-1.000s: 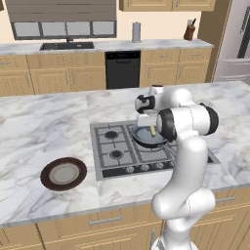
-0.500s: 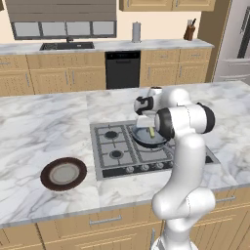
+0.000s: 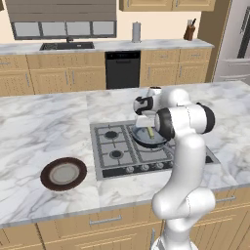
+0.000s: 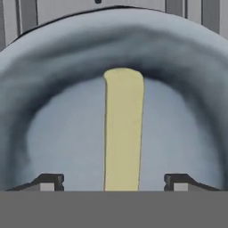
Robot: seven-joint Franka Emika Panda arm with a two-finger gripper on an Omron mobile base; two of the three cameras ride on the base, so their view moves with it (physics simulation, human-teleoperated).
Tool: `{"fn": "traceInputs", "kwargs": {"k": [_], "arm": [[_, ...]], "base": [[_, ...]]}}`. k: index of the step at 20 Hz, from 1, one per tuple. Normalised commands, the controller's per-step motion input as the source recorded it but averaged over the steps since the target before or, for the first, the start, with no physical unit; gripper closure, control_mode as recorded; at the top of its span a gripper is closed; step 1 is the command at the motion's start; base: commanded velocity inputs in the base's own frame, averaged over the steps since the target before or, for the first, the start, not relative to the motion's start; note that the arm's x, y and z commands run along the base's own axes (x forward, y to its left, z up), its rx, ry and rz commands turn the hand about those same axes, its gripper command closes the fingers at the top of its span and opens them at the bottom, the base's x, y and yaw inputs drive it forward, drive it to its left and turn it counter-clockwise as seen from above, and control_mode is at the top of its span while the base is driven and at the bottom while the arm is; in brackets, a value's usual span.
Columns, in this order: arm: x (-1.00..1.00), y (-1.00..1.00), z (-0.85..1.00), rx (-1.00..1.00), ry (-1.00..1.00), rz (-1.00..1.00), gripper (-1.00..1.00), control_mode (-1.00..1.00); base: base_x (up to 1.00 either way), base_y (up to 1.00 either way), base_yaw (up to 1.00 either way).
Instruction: Pick up the butter stick and place it in the pan. Then turn on the burner for the pan.
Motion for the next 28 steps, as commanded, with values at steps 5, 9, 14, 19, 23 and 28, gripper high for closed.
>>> {"fn": "traceInputs", "kwargs": {"k": [5,9,14,19,23,28], "arm": [[-0.38,0.19,0.19,-0.04,-0.10,0.00,-1.00,-1.00],[-0.65,0.30,0.11,-0.04,-0.09,0.00,-1.00,-1.00],[-0.84,0.21,0.07,-0.02,-0.08,-0.01,-1.00,-1.00],[-0.91,0.08,0.00,-0.01,-0.02,-0.05,-1.00,-1.00],[-0.75,0.02,0.00,0.00,0.00,-0.08,-1.00,-1.00],[-0.47,0.00,-0.01,0.00,0.07,-0.07,-1.00,-1.00]], "base": [[0.00,0.00,0.00],[0.00,0.00,0.00],[0.00,0.00,0.00],[0.00,0.00,0.00],[0.00,0.00,0.00],[0.00,0.00,0.00]]}}
